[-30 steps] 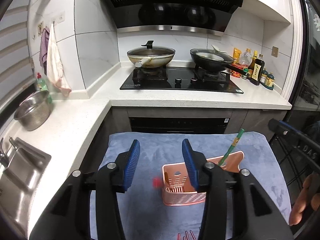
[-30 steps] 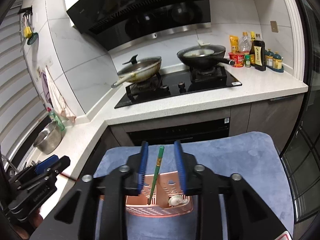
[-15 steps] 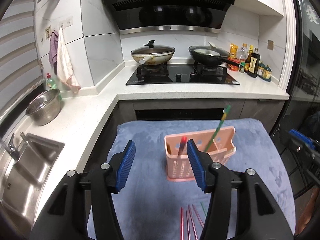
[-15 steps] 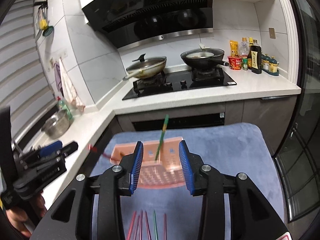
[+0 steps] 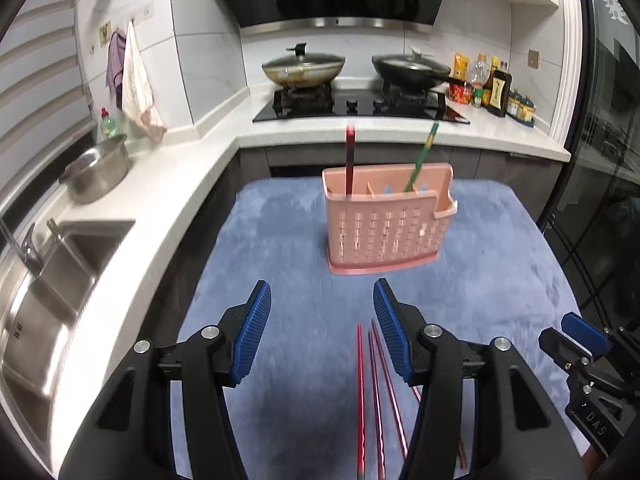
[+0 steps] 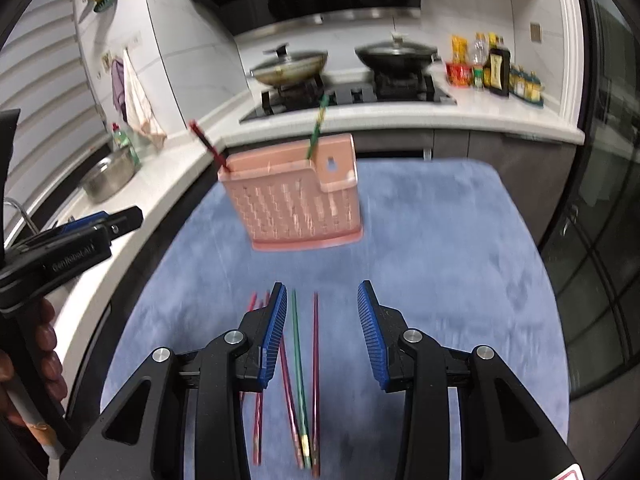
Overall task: Organize utensils
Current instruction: 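Move both open tools back toward the remaining chopsticks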
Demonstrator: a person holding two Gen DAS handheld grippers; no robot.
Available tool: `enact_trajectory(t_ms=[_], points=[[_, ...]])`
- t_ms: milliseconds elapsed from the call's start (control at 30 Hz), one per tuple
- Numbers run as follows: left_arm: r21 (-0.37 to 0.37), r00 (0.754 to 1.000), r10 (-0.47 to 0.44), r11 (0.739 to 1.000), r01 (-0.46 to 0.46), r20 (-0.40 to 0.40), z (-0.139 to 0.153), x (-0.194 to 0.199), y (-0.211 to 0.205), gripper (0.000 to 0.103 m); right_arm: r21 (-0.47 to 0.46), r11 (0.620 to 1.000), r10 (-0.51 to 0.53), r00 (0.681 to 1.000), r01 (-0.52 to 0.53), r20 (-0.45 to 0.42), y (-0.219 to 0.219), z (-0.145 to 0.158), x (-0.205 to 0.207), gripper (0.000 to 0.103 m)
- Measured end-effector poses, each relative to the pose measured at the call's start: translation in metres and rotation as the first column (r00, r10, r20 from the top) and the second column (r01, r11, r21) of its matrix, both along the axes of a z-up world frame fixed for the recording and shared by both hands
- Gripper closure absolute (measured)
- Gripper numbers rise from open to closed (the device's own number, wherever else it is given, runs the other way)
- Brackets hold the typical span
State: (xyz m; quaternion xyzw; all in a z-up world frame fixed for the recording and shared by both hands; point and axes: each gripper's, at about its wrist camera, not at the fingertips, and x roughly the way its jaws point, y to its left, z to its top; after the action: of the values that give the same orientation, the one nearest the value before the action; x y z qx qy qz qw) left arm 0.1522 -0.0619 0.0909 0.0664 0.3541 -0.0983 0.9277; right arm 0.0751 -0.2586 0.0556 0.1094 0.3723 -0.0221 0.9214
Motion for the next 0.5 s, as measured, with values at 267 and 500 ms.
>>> enact_trajectory(t_ms=[267,500], points=[[0.010,0.997,0.010,1.000,-0.010,-0.080,-0.039,-0.028,0.010,0.052,-0.001,1.000,-0.005,0.997,0.005,-0.079,0.008,-0.039,-0.029,0.066],[0.017,0.990,0.022,1.000,-0.020,-0.138,-0.069,-0.043,0.017,0.052,-0.017,1.000,-0.002,0.992,0.000,-0.125,0.019,-0.066,-0.041,0.066]])
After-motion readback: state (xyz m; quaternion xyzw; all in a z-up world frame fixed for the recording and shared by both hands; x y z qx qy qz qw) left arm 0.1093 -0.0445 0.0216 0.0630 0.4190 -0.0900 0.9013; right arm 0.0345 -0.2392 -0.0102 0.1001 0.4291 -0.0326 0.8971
